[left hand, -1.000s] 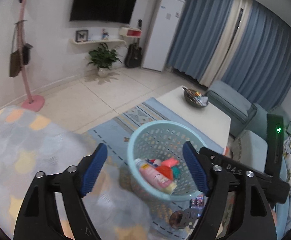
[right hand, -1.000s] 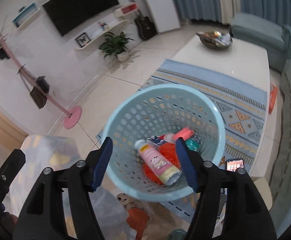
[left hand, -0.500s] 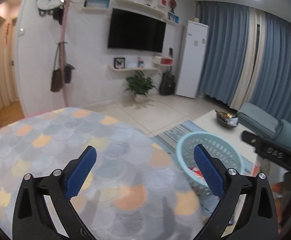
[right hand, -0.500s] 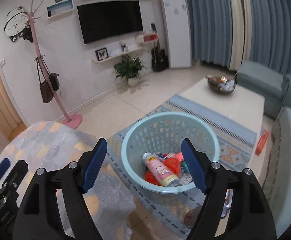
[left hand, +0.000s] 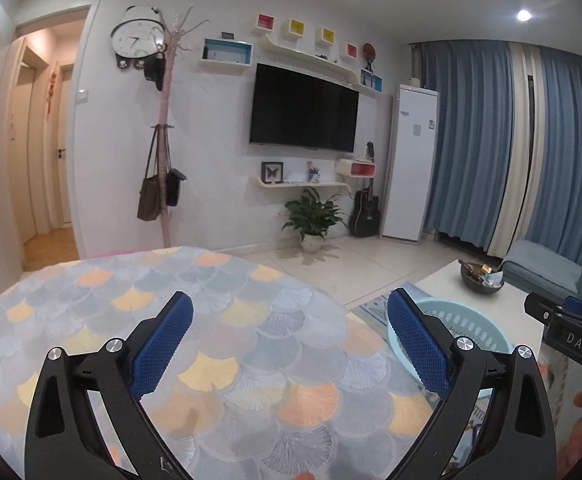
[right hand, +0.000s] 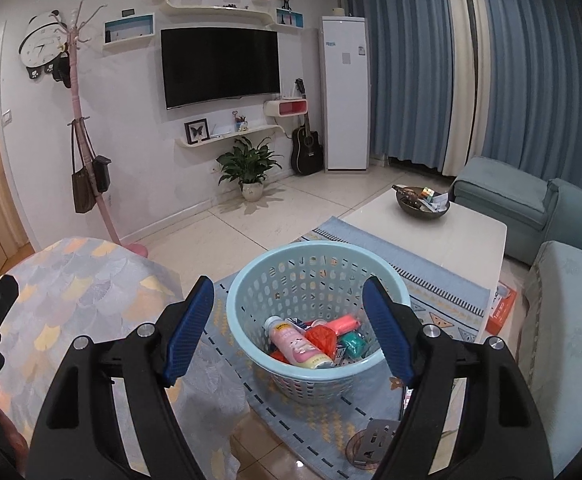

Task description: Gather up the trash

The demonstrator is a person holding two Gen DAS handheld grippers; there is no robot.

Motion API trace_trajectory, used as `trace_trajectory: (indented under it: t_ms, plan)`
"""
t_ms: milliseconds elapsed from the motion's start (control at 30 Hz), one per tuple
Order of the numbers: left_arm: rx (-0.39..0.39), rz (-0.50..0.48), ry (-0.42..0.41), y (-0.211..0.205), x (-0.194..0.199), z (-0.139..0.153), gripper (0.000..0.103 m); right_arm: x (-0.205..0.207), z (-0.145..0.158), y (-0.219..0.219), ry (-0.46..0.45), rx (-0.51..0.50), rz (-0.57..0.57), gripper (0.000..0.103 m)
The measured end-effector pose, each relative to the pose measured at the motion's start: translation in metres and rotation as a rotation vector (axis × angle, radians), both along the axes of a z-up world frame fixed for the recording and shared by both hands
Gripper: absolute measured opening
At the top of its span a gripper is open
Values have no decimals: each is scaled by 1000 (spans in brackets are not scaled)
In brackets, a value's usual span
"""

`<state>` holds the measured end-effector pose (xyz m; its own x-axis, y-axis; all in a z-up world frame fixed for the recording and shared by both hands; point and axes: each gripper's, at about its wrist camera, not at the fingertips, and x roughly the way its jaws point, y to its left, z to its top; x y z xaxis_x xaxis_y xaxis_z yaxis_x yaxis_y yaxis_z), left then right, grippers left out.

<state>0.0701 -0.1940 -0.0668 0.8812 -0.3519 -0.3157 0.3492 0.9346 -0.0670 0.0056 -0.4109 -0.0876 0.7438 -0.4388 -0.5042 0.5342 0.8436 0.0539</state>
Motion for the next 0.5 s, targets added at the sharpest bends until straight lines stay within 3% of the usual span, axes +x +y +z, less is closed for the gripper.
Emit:
trace_trajectory:
  t_ms: [500]
  plan:
    - [24,-8,10,-2,-4,-8,95,4,-10,11,18,-9,24,73]
